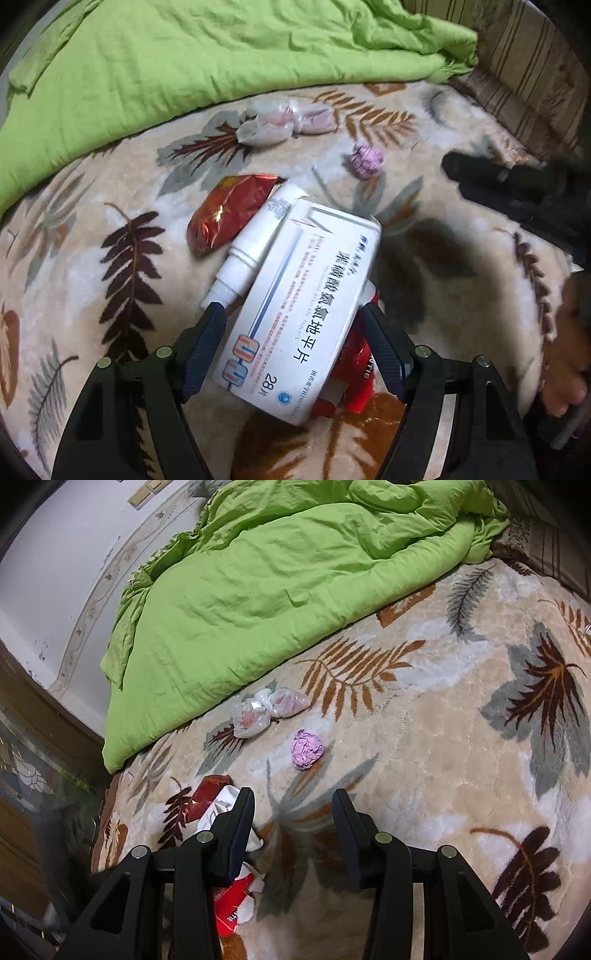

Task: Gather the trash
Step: 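Grasp the white medicine box with the left tool while the right tool grasps the red-white box, then lift the white medicine box and red-white box off the bed with both tools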

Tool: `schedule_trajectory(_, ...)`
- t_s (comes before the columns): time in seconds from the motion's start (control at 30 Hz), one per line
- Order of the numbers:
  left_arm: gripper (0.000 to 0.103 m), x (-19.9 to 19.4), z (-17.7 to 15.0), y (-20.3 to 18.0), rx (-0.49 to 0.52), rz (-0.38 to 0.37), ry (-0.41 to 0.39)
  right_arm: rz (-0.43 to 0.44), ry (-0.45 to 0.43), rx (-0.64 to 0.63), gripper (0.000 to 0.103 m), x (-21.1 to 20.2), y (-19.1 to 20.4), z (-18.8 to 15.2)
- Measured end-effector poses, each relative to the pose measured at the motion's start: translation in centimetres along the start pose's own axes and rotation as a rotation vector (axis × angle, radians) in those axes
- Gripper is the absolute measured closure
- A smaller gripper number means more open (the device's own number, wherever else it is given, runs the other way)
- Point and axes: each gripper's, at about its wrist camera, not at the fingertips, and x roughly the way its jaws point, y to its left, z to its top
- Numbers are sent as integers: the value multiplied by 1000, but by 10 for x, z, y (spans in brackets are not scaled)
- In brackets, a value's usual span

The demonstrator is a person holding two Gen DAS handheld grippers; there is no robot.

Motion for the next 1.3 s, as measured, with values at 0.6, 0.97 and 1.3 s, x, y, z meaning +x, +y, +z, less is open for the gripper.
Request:
schedule_trajectory(0.6,44,-80,-113,66,-497,157,-196,70,220,-126,55,43,30,-27)
schedule_trajectory(0.97,43,-86,-168,83,-633,315,-259,140,295,-349,83,57,75,-66)
schedule_trajectory(1.3,44,-77,-164,81,-588,369,-234,294,270,-455,83,42,115,-85)
